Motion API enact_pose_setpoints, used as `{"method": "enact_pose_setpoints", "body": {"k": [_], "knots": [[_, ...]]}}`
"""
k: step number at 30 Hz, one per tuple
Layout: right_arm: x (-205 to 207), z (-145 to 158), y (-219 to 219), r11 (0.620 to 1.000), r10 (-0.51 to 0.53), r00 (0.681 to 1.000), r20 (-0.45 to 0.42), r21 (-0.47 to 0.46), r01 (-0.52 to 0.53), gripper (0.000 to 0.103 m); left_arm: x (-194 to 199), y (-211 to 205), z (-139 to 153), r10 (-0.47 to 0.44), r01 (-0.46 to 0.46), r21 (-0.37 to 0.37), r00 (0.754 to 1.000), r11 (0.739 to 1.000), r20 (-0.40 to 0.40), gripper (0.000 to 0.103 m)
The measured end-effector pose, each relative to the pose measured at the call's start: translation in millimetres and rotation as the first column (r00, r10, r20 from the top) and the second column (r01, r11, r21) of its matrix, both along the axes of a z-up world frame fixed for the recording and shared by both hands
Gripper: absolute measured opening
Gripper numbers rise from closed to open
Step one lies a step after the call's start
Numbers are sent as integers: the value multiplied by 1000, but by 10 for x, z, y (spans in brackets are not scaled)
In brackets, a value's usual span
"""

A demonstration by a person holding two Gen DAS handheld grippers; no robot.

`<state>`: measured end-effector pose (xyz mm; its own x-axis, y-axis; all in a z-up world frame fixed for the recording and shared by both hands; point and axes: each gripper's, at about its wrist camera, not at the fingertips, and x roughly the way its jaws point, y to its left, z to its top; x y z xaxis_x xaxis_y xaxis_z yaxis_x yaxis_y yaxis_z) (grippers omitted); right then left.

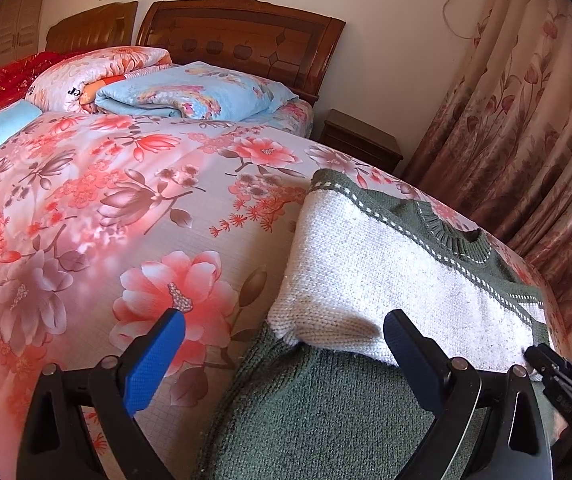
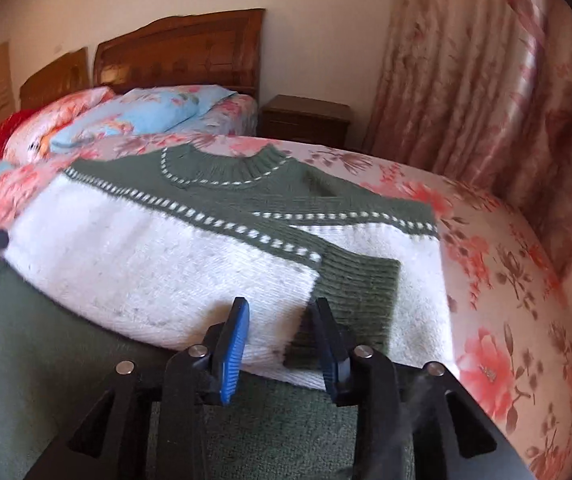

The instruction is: Fold small clothes

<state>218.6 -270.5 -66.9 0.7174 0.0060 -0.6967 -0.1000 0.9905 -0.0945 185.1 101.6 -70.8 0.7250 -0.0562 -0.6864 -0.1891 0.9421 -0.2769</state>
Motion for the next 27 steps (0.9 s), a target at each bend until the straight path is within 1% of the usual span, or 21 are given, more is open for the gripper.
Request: {"method": "enact_pose_setpoints", "body": {"k": [2,4,6,7,10,12,14,15,17,19,20,23,24,25,26,27], "knots": [[-47,48,-30,999,-36,999,10,-10,36,33,6,-11,2,-1,1,7,1000,1000,-2,103],[-107,70,-28,1000,-21,999,26,-9,22,33,10,-25,4,-3,3,17,1000,1000,-6,103],[-93,1,24,1000,8,1000,6,-18,-7,34,5,-37,12,-2,2,26,1000,1000,-2,103],[-91,-29,33,1000,11,1000,11,-25,-10,34,4,-43,14,-2,2,29,1000,1000,0,103],[-30,-28,1,1000,10,1000,4,0,-10,36,-9,-58,24,-1,1,41,1000,999,4,103],[-4,-34,-61,999,12,1000,3,33,-12,36,-10,-73,25,0,0,51,1000,999,1,103],[-9,-26,-88,999,9,1000,4,50,-10,36,-6,-95,29,8,-7,72,1000,997,-8,103],[-8,-25,-85,999,9,1000,4,47,-9,36,-9,-128,51,23,-21,107,1000,994,-12,103],[-3,-28,-67,999,8,1000,3,35,-8,36,-15,-209,114,13,-14,160,1000,987,8,103],[7,-39,-68,999,7,1000,2,37,-7,37,8,-377,239,-3,-7,251,999,968,38,103],[12,-41,-72,999,6,1000,1,40,-6,37,48,-474,325,-26,9,276,998,961,58,103],[24,-46,-61,999,4,1000,0,35,-4,38,274,-681,518,-124,99,254,989,962,82,103],[24,-46,-58,999,4,1000,1,33,-4,38,428,-768,564,-171,151,239,983,959,66,103],[23,-47,-57,999,4,1000,1,33,-4,38,690,-884,582,-233,224,207,972,952,16,103],[24,-47,-63,999,4,1000,0,36,-4,38,835,-947,574,-265,263,186,964,947,-13,103],[20,-45,-68,999,4,1000,0,39,-4,38,1026,-1023,550,-307,310,158,951,938,-43,103]]}}
